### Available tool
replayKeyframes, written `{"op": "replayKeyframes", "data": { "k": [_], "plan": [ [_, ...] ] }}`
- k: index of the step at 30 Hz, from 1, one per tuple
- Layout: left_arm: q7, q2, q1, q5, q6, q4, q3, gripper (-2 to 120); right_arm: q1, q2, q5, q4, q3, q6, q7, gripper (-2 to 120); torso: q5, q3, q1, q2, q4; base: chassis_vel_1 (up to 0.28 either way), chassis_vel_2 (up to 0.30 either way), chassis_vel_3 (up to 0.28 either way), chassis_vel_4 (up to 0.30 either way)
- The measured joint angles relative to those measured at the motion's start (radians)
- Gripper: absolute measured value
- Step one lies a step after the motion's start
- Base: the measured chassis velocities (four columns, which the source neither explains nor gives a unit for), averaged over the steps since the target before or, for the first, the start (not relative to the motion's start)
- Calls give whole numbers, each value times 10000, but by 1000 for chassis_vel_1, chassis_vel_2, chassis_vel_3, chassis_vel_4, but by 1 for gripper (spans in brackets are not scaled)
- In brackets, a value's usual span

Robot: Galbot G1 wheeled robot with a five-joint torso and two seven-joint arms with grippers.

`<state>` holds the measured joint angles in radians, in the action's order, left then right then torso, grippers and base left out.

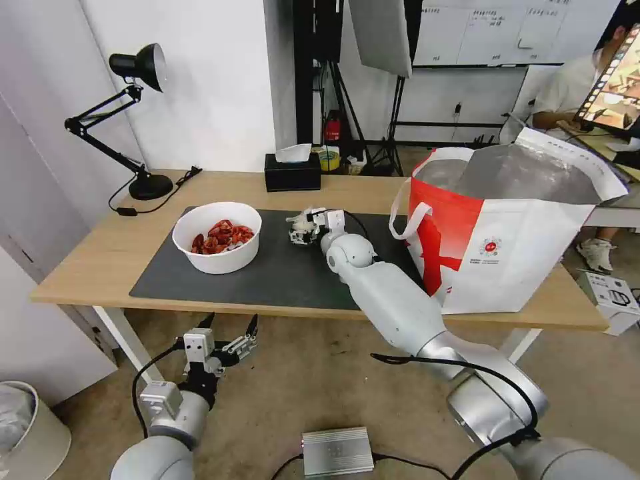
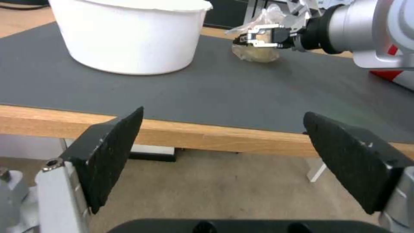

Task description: Pick up the trash from the table and place it into the takeout bag.

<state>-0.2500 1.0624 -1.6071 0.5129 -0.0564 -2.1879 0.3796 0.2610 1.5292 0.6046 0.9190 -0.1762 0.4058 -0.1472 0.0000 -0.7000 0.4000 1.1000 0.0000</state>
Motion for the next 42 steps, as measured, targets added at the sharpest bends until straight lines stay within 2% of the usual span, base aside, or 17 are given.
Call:
{"op": "replayKeyframes", "data": {
  "k": [3,4,6,9,10,12,14,17,18,20,21,24,28,33,36,37,42],
  "plan": [
    [0,0,19,0,4,19,-6,100,-13,75,-82,-97,35,-15,36,94,0,1,0,0,1,0,0,0,0],
    [0,2,28,0,6,23,-10,100,-13,103,-108,-132,43,-17,44,88,0,0,0,0,1,0,0,0,0],
    [0,3,34,1,7,25,-13,100,-12,121,-121,-152,48,-17,46,84,0,0,0,0,1,0,0,0,0],
    [-6,-9,37,4,13,24,-3,100,44,144,-138,-182,71,-18,44,71,0,0,0,0,0,0,0,0,0],
    [-6,-9,37,4,13,24,-3,100,44,144,-138,-182,71,-18,44,71,0,0,0,0,0,0,0,0,0],
    [-6,-47,46,25,28,23,18,100,93,138,-136,-174,127,-19,20,59,0,1,0,0,1,0,0,0,0],
    [-7,-64,52,35,32,23,28,100,118,124,-131,-144,147,-19,12,55,0,1,0,0,1,0,0,0,0],
    [-9,-91,46,43,40,0,37,100,247,5,-95,146,218,77,-77,40,0,0,0,0,1,0,0,0,0],
    [-9,-91,46,43,40,0,37,100,247,5,-95,146,218,77,-77,40,0,0,0,0,1,0,0,0,0],
    [-12,-101,23,43,42,-25,40,100,423,-235,-6,605,217,197,-202,28,0,0,0,0,0,0,0,0,0],
    [-12,-101,23,43,42,-25,40,100,423,-235,-6,605,217,197,-202,28,0,0,0,0,0,0,0,0,0],
    [-17,-100,-15,44,46,-62,45,100,615,-514,51,1151,202,277,-372,16,0,0,0,0,0,0,0,0,0],
    [-26,-112,-56,41,46,-137,62,100,974,-958,-251,1996,198,381,-745,8,1,0,0,0,1,0,0,0,0],
    [-31,-164,-94,42,47,-175,116,100,1344,-1424,-566,2841,195,443,-1101,7,2,0,0,0,0,0,0,0,0],
    [-41,-165,-115,42,47,-205,122,100,1807,-1967,-601,4005,199,504,-1404,7,2,1,-1,0,0,0,0,0,0],
    [-41,-165,-115,42,47,-205,122,100,1807,-1967,-601,4005,199,504,-1404,7,2,1,-1,0,0,0,0,0,0],
    [-47,-103,-164,17,47,-238,98,100,2537,-2576,-540,5611,246,734,-1763,7,3,1,-1,0,0,0,0,0,0]
  ]
}}
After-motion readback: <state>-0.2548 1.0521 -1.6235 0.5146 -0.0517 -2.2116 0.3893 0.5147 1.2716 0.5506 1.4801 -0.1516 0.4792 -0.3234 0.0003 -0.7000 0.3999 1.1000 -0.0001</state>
